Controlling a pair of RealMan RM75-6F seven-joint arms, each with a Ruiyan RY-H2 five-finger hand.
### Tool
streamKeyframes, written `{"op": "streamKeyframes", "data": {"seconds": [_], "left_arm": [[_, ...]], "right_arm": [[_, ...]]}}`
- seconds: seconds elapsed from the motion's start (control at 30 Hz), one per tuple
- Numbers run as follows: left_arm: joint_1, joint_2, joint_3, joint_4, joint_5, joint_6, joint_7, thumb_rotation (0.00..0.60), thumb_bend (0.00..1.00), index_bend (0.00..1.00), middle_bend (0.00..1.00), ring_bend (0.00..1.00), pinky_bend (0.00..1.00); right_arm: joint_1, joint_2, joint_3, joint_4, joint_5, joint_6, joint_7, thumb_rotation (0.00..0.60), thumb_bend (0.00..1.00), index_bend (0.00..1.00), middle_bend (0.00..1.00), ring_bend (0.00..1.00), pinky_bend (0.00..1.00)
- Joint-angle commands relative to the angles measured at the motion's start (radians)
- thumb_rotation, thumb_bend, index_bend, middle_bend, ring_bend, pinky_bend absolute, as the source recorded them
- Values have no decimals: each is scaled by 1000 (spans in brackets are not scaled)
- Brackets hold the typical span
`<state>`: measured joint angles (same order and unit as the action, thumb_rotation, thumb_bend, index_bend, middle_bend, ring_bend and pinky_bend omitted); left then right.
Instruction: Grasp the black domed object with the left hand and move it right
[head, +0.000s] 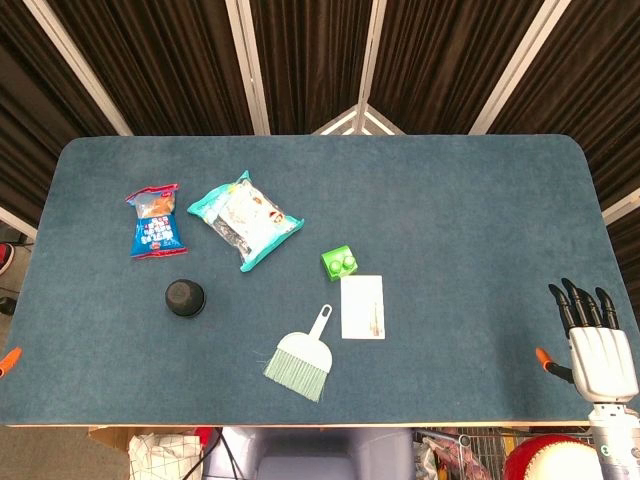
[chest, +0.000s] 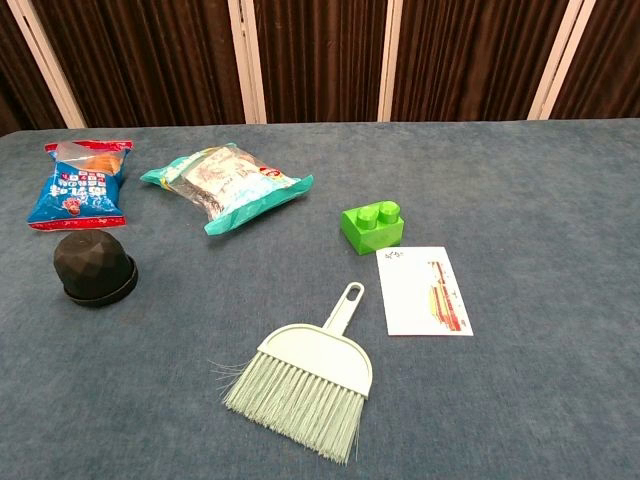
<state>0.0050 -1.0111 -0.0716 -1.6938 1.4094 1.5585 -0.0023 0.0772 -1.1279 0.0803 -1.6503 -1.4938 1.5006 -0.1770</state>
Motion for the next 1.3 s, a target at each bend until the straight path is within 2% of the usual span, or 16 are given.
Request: {"op": "streamKeyframes", "data": {"seconds": [0.03, 0.33, 0.97, 1.13, 1.3], "left_arm": [[2, 0, -1, 1, 1, 5, -3, 600, 282, 74, 0, 0, 69], [14, -2, -4, 6, 13, 34, -16, 600, 282, 74, 0, 0, 68], [14, -9, -9, 21, 11, 29, -46, 600, 275, 87, 0, 0, 69], [-5, -22, -15, 29, 23, 15, -42, 600, 205, 129, 0, 0, 69], [-40, -49, -4, 44, 56, -40, -85, 600, 156, 89, 0, 0, 69]], "right_arm": [[1, 1, 0, -1, -1, 0, 5, 600, 222, 98, 75, 123, 36], [-5, 3, -6, 11, 3, -3, 23, 600, 221, 98, 75, 123, 36], [-3, 8, -9, 6, -2, -9, 48, 600, 222, 98, 75, 123, 36], [-5, 15, -7, 12, 4, -9, 78, 600, 221, 98, 75, 123, 36], [-8, 16, -11, 10, -3, -7, 91, 600, 221, 98, 75, 123, 36]]}}
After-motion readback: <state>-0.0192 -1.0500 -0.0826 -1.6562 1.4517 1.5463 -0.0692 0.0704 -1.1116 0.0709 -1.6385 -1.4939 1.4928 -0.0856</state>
